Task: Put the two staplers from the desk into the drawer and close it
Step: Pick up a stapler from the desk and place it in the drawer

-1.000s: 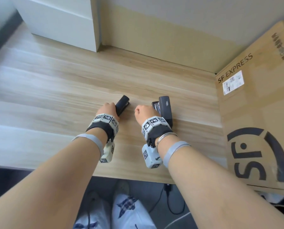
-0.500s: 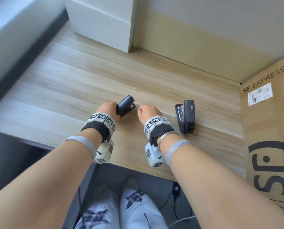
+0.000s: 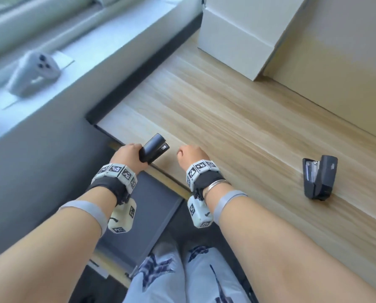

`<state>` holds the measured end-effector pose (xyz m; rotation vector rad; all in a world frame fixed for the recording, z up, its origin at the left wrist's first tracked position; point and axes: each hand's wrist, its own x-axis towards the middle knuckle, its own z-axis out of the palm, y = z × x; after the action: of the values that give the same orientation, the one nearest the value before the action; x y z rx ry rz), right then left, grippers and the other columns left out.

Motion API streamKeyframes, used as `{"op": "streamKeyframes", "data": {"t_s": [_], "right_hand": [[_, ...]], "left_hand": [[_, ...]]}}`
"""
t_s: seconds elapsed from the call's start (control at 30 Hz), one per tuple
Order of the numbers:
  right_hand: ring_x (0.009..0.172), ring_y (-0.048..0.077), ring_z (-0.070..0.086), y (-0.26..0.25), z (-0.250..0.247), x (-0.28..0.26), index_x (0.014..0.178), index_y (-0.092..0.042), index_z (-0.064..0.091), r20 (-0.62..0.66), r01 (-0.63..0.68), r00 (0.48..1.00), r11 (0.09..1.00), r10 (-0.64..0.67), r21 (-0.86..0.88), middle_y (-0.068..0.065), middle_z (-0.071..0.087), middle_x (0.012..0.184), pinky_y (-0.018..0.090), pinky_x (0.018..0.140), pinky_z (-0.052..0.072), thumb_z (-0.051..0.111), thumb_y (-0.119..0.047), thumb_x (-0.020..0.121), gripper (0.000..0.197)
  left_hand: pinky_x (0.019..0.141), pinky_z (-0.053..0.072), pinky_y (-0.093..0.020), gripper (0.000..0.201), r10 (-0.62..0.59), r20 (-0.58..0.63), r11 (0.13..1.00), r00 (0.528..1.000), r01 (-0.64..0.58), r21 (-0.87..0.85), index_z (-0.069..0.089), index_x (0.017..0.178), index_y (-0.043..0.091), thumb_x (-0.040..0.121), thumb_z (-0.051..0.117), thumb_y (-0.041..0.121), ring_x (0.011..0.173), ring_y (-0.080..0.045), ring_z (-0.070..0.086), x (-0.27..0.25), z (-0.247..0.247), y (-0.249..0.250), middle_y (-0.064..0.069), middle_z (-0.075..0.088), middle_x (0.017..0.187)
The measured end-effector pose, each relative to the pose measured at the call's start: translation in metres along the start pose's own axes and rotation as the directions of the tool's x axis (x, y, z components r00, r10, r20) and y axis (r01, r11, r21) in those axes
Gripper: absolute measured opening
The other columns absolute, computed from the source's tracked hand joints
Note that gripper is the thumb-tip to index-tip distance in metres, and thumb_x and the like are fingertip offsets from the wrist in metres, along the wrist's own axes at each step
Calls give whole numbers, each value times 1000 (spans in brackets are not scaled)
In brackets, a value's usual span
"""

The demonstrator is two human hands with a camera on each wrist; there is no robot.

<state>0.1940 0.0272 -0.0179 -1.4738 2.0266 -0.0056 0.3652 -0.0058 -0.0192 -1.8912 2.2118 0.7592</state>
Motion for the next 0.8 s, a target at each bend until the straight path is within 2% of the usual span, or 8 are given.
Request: {"op": "streamKeyframes", "data": {"t_s": [0.13, 0.27, 0.33, 0.4, 0.53, 0.63, 0.8], "right_hand": [[106, 33, 64, -37, 34, -4, 113, -14, 68, 52, 72, 996, 997, -71, -18, 16, 67, 119, 29, 75, 43, 39, -16, 97, 33], [104, 33, 65, -56, 68, -3, 110, -17, 69, 123, 99, 987, 995, -99, 5, 13, 69, 116, 29, 75, 45, 38, -14, 96, 34], [103, 33, 65, -60, 86, 0, 110, -17, 69, 151, 128, 980, 992, -129, 16, 12, 70, 115, 32, 79, 50, 37, -13, 95, 35], [103, 34, 65, -60, 104, 3, 110, -17, 69, 174, 152, 973, 988, -150, 1, 11, 70, 115, 36, 82, 54, 37, -13, 96, 35], [106, 34, 63, -52, 137, 12, 111, -16, 68, 222, 164, 963, 986, -154, -25, 10, 68, 119, 36, 83, 52, 37, -13, 96, 34], [107, 32, 62, -43, 161, 21, 112, -16, 68, 254, 150, 958, 988, -135, -40, 9, 66, 119, 34, 81, 50, 37, -12, 97, 35], [107, 31, 61, -29, 193, 32, 112, -15, 68, 308, 113, 947, 992, -91, -54, 8, 66, 118, 32, 75, 46, 36, -12, 98, 35]], "left_hand": [[77, 47, -37, 25, -114, -23, 993, 993, 113, -36, 60, 95, 7, 74, 66, 20, 95, -34, 60, -18, 13, -60, -13, 62, 103], [77, 48, -37, 20, -213, 47, 976, 976, 214, -29, 55, 88, 11, 75, 66, 22, 97, -31, 59, -25, 50, -105, -11, 60, 104], [77, 49, -37, 19, -246, 90, 968, 965, 250, -33, 53, 85, 12, 74, 66, 21, 96, -31, 60, -23, 73, -122, -11, 60, 104], [78, 49, -36, 21, -279, 134, 957, 951, 287, -37, 57, 91, 10, 74, 66, 20, 97, -31, 60, -17, 97, -136, -12, 61, 104], [76, 45, -33, 23, -329, 202, 937, 923, 345, -50, 55, 91, 8, 74, 67, 19, 101, -31, 60, 0, 140, -157, -13, 59, 108], [83, 47, -35, 32, -348, 244, 928, 905, 369, -45, 57, 102, 5, 75, 68, 17, 103, -32, 59, 15, 167, -169, -15, 58, 110], [87, 48, -36, 37, -346, 302, 928, 888, 372, -30, 56, 110, 4, 76, 67, 12, 106, -36, 58, 37, 201, -184, -18, 57, 114]]}}
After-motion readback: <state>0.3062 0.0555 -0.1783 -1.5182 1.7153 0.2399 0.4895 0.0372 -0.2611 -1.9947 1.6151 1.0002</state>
